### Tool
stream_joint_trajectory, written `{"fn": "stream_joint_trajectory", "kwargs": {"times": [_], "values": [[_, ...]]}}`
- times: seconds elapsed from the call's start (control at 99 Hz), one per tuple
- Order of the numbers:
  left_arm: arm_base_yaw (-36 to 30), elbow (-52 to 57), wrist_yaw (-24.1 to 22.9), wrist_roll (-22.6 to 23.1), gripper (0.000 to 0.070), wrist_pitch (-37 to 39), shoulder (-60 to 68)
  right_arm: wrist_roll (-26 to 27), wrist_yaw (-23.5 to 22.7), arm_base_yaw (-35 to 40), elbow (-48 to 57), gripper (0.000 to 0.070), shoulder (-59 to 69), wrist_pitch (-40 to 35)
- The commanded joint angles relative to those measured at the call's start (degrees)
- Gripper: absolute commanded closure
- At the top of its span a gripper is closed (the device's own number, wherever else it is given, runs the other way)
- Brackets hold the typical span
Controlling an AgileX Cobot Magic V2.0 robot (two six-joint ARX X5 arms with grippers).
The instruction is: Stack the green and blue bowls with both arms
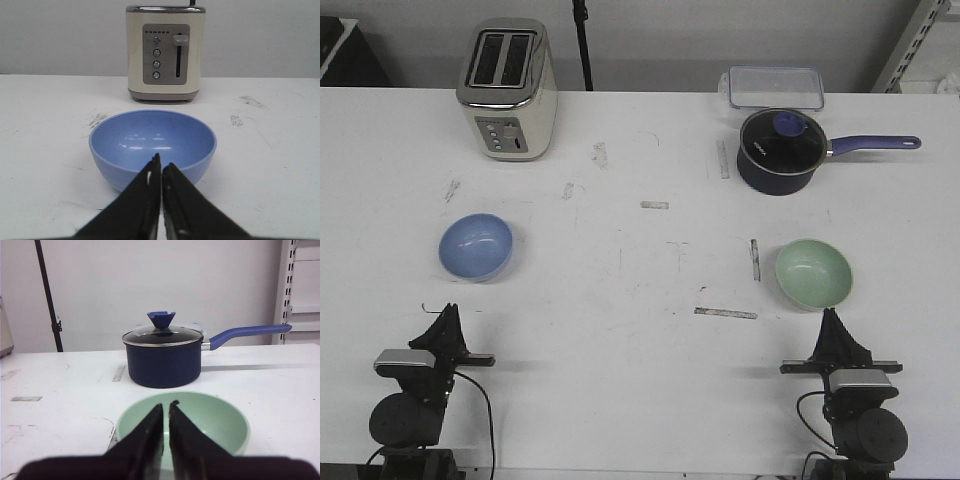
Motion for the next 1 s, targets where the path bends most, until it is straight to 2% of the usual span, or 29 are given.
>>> {"fn": "stream_joint_trajectory", "kwargs": {"times": [0.0,0.707,0.99], "values": [[0.00,-1.27,0.11,0.11,0.0699,0.81,-0.11,0.57,0.15,0.07,-0.09,0.0688,0.02,0.61],[0.00,-1.27,0.11,0.11,0.0699,0.81,-0.11,0.52,-0.28,0.07,1.27,0.0688,0.04,0.76],[0.00,-1.27,0.11,0.11,0.0699,0.81,-0.11,-1.01,-0.22,0.02,6.36,0.0688,0.07,-4.57]]}}
